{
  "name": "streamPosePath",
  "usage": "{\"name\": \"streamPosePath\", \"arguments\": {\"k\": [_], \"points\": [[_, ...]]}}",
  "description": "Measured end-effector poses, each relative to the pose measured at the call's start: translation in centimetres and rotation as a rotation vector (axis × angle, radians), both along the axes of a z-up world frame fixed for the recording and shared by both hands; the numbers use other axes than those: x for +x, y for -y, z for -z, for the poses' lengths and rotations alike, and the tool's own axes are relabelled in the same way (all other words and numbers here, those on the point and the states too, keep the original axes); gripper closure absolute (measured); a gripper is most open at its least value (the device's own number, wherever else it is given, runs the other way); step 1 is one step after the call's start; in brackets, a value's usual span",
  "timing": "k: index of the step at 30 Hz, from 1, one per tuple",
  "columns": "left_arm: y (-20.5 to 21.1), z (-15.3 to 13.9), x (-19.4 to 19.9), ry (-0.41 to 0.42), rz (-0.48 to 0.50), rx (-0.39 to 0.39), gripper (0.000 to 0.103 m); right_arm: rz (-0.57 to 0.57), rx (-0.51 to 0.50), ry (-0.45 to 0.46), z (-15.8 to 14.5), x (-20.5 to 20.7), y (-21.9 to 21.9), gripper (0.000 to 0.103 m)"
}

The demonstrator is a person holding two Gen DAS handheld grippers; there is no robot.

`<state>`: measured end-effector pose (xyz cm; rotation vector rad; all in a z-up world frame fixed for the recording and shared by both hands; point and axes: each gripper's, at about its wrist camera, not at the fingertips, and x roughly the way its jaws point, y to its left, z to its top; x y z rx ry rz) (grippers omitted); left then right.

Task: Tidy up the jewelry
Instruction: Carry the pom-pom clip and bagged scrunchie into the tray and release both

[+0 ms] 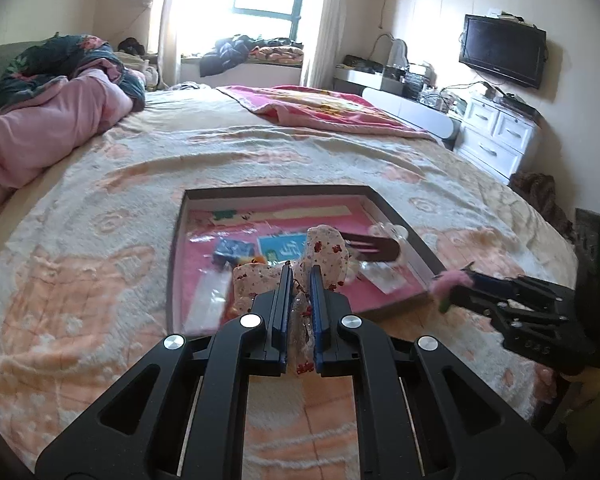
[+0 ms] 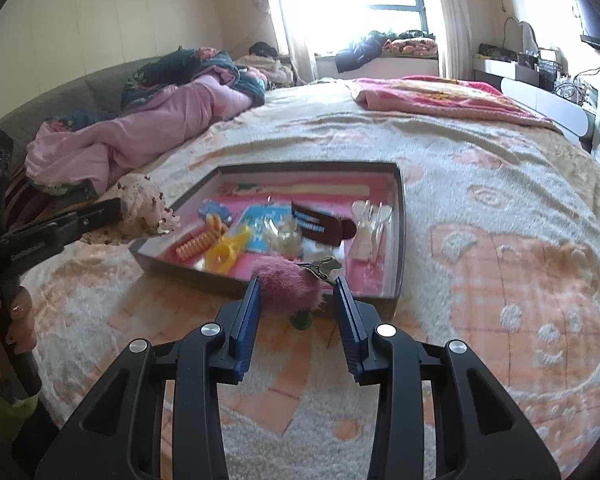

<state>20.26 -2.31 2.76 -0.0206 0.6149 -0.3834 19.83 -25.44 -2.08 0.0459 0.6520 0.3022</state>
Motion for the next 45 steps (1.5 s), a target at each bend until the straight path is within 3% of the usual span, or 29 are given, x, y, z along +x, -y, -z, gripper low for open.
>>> {"name": "streamPosePath", "arguments": {"k": [13, 31, 45], "points": [[0.5, 0.5, 4.2, -0.009, -0.029, 0.03, 0.099, 0.042, -0.016, 0.092, -2.9, 3.5, 1.2, 0.068], [2.5, 4.3, 8.2, -0.084, 0.01, 0.032, 0.099, 0.041, -0.085, 0.017, 0.1, 7.6, 0.6, 0.068], [3.1, 5.4, 8.6, -0.094, 0.038, 0.042, 0.098, -0.014, -0.082, -0.043, 2.1, 7.5, -0.9, 0.068]]}}
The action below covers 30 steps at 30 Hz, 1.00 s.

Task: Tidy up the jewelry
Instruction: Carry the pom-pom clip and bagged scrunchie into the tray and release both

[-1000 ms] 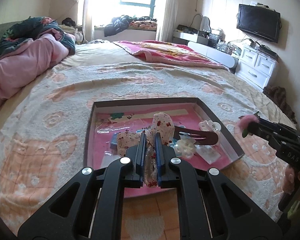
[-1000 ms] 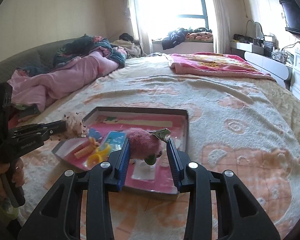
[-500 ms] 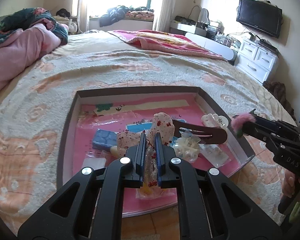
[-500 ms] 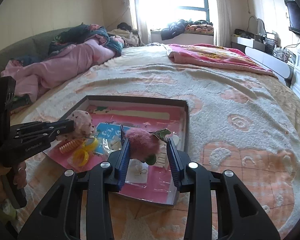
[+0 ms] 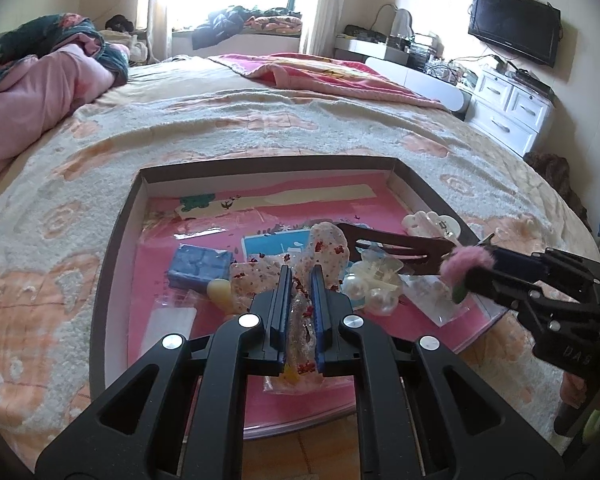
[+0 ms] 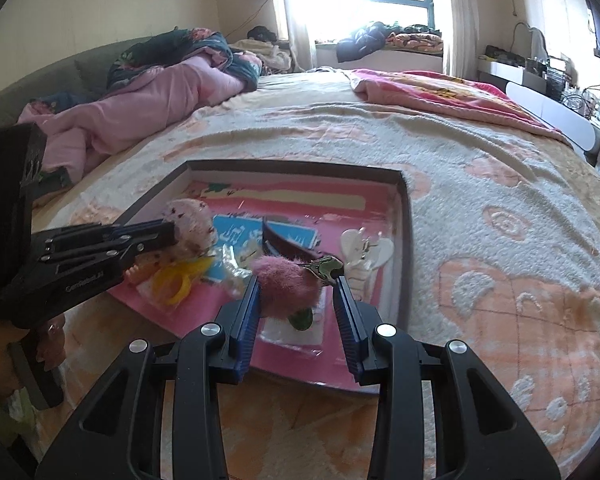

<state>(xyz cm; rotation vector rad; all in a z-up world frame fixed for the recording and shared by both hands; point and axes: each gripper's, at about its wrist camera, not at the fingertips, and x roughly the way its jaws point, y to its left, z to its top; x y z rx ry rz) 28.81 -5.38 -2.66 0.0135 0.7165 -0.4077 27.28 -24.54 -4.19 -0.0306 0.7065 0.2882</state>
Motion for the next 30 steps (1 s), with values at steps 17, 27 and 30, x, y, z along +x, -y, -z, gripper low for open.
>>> {"name": "streamPosePath", "arguments": {"k": [17, 27, 30], "points": [[1.0, 0.5, -0.4, -0.007, 0.033, 0.014, 0.088, -0.008, 0.013, -0.053, 1.1, -1.1, -0.8, 0.051], [0.7, 0.3, -0.8, -0.017, 0.018, 0.005, 0.074, 0.038, 0.022, -0.007, -0.1, -2.4, 0.5, 0.027], [0.5, -0.1, -1.1, -0.01, 0.007, 0.006, 0.067, 0.049, 0.011, 0.014, -0.5, -2.8, 0.6, 0.021]]}}
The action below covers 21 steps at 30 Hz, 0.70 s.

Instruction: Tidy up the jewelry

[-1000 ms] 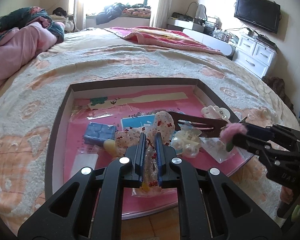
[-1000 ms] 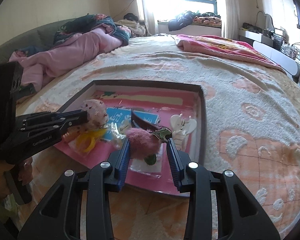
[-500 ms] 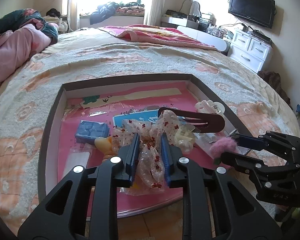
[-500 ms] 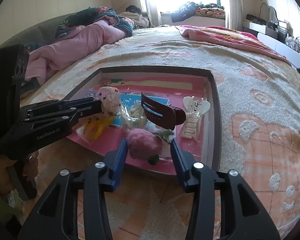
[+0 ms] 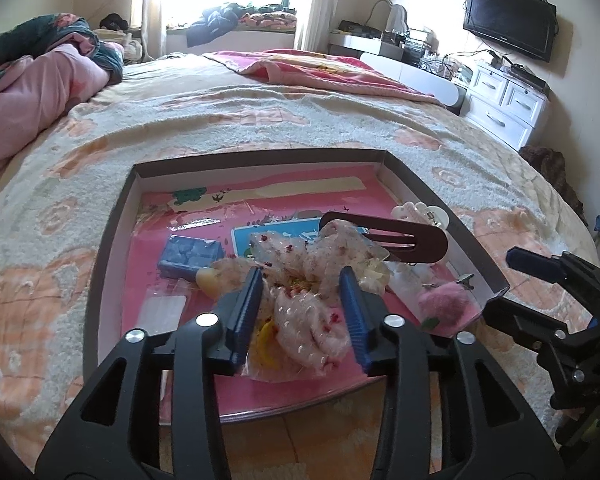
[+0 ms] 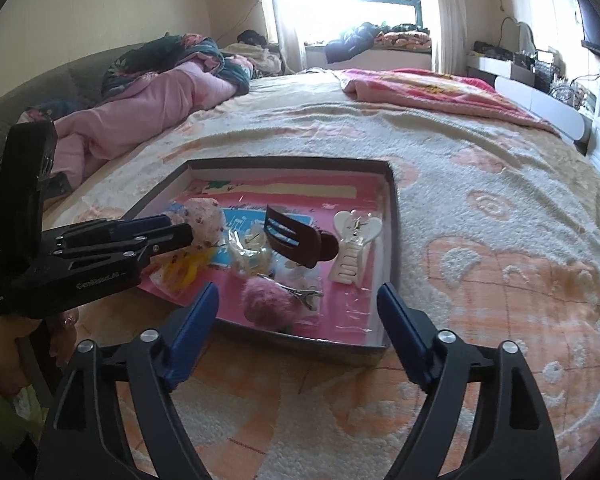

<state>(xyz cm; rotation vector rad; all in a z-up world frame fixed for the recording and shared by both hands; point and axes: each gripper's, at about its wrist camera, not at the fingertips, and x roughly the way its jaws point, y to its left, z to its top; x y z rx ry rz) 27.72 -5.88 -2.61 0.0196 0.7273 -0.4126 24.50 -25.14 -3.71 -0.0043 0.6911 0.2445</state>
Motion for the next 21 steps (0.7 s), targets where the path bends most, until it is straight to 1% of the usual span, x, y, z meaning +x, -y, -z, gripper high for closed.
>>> {"name": "streamPosePath", "arguments": {"k": [4, 5, 10, 12, 19, 21], "points": [[-0.4, -0.6, -0.5, 0.016, -0.018, -0.004, 0.052, 0.02, 0.015, 0.018, -0.4, -0.7, 0.6, 0.012], [-0.4, -0.8, -0.6, 0.023, -0.023, 0.0, 0.051, 0.024, 0.016, 0.022, -0.4, -0.8, 0.7, 0.011], [-0.9, -2.0, -1.6, 0.052, -0.044, -0.005, 0.037, 0.034, 0.015, 0.044, -1.0, -1.5, 1.0, 0.008], [-1.1, -2.3, -2.0, 0.059, -0.048, -0.009, 0.035, 0.037, 0.023, 0.046, -1.1, -1.7, 1.1, 0.008], [-1.6, -3.4, -3.3, 0.076, -0.064, -0.017, 0.024, 0.046, 0.026, 0.061, -1.7, -2.3, 0.8, 0.007], [-1.7, -3.6, -3.6, 0.078, -0.066, -0.017, 0.022, 0.052, 0.032, 0.07, -1.9, -2.5, 1.0, 0.007]]}}
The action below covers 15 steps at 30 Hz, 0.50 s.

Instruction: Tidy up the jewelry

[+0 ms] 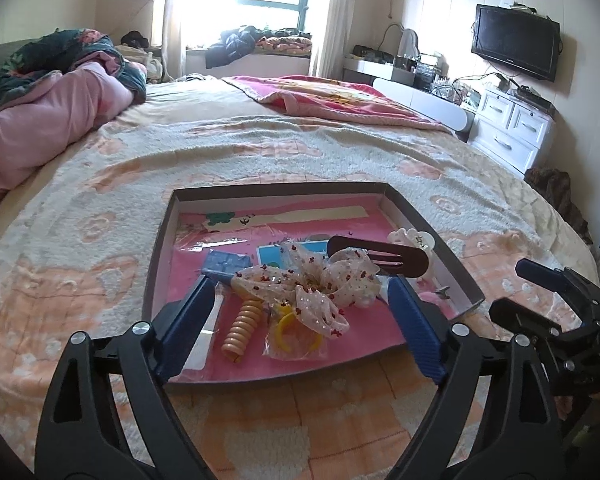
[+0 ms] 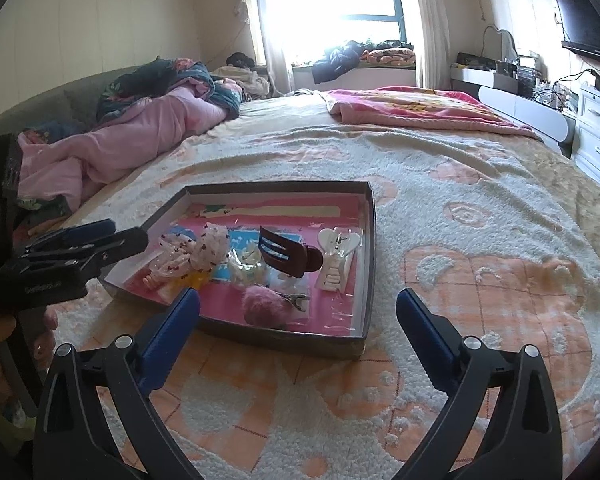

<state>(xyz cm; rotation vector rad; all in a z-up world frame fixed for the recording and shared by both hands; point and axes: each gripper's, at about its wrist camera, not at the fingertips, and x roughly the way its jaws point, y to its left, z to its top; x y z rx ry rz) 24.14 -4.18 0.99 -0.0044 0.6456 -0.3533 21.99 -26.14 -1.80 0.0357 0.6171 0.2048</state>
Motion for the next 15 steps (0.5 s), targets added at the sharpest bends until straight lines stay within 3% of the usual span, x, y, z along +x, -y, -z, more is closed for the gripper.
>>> {"name": "streamPosePath", "arguments": {"k": [7, 15], "points": [[-0.4, -1.4, -1.7, 0.027, -0.008, -0.005, 0.011, 0.021, 0.004, 0.053, -1.1, -1.2, 0.2, 0.006], [-0.6, -2.3, -4.3, 0.058, -0.034, 0.007, 0.011, 0.022, -0.016, 0.133, -2.3, -3.6, -0.1, 0.006]]}}
